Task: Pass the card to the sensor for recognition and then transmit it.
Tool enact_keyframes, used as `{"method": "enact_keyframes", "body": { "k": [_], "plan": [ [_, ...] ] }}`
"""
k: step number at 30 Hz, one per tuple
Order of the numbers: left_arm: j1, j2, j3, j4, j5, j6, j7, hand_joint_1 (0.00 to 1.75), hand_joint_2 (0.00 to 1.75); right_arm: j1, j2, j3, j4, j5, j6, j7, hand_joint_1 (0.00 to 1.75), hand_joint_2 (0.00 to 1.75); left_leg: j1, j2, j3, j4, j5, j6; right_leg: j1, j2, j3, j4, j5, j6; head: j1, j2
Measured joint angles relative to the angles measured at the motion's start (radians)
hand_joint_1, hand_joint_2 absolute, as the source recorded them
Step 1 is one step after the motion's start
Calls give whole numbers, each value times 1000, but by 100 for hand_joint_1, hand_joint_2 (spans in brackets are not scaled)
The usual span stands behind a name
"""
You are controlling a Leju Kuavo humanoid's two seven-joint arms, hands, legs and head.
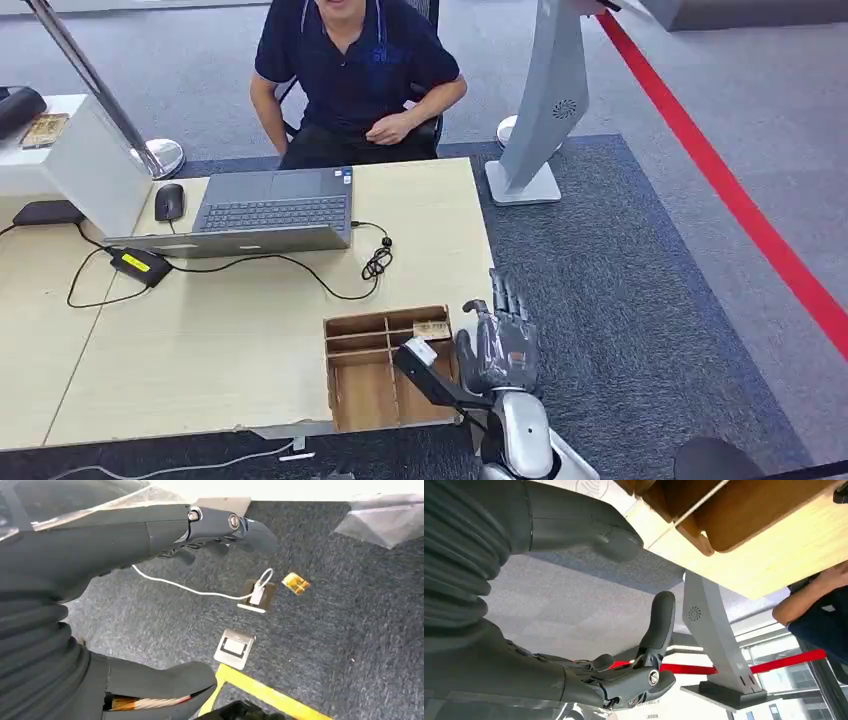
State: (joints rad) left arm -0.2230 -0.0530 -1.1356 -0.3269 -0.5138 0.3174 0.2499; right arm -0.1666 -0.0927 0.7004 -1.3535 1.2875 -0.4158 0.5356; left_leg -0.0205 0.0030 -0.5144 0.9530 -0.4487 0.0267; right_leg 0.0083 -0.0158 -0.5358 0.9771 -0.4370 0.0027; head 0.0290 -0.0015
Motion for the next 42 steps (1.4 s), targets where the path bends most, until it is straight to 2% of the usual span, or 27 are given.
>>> {"method": "enact_keyframes", "body": {
  "k": [7,9,19,23,42],
  "plan": [
    [-5,-6,4,6,-29,-1,-6,0,175,-1,0,-2,-15,0,-2,-5,79,175,0,0,0,0,0,0,0,0,0,0,0,0,0,0],
    [-5,-8,8,6,-39,-2,-7,0,175,-1,0,-2,-19,-1,-3,-7,70,175,0,0,0,0,0,0,0,0,0,0,0,0,0,0],
    [-6,-15,28,7,-58,-5,-10,0,175,-1,0,-2,-24,-3,-3,-8,70,175,0,0,0,0,0,0,0,0,0,0,0,0,0,0],
    [-6,-19,34,7,-65,-10,-10,0,175,-1,0,-2,-24,-3,-2,-8,75,175,0,0,0,0,0,0,0,0,0,0,0,0,0,0],
    [-7,-20,59,7,-85,-16,-13,0,175,5,-2,-1,-30,-9,16,-8,61,175,0,0,0,0,0,0,0,0,0,0,0,0,0,0]
  ]
}}
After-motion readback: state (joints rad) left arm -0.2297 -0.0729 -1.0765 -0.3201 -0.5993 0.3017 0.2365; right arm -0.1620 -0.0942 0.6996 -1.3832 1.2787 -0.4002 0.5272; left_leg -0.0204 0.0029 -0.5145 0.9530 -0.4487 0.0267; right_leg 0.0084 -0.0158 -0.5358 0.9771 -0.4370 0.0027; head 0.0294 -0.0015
